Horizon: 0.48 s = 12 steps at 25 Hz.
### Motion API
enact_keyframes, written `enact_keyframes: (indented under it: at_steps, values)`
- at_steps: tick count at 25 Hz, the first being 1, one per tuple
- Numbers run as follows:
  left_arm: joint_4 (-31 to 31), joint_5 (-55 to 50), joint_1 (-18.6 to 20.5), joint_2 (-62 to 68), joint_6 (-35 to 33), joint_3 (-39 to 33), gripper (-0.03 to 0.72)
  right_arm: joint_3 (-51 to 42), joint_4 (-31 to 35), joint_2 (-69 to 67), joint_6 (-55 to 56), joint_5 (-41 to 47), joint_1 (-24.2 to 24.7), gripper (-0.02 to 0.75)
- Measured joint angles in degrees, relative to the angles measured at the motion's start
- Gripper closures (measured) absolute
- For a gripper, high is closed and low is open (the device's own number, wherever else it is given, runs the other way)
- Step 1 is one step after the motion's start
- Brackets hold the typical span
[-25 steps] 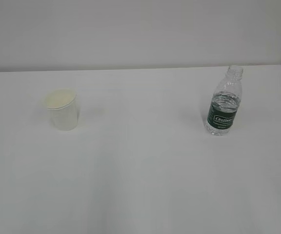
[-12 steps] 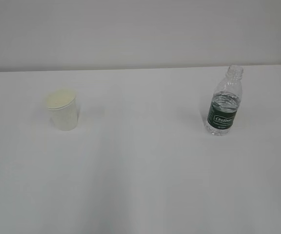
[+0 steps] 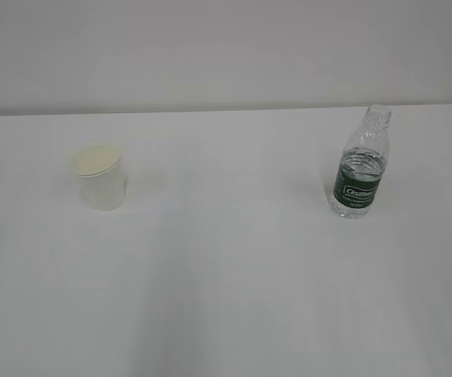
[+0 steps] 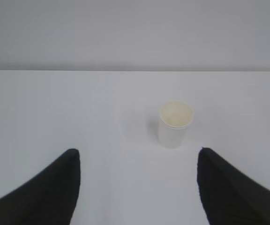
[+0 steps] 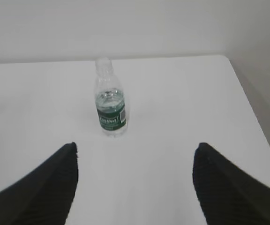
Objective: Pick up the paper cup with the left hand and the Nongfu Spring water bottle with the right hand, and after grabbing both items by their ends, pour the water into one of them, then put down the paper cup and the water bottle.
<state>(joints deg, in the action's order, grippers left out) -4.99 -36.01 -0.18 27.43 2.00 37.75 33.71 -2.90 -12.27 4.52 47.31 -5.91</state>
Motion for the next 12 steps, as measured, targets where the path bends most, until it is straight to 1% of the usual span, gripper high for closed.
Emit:
enact_keyframes:
  at_steps: [3, 9, 12]
  values:
    - [-0.1, 2.7, -0.6, 1.01, -0.47, 0.0, 0.132, 0.34, 0.08, -2.83, -0.53, -5.84, 0.0, 0.156]
    - [-2.17, 13.31, -4.25, 3.6, -0.6, 0.0, 0.132, 0.34, 0.08, -8.01, -0.74, -17.22, 0.0, 0.159]
    - [-2.45, 15.06, -5.72, 6.48, -0.6, 0.0, 0.133, 0.34, 0.08, -10.46, -0.74, -21.35, 0.0, 0.162]
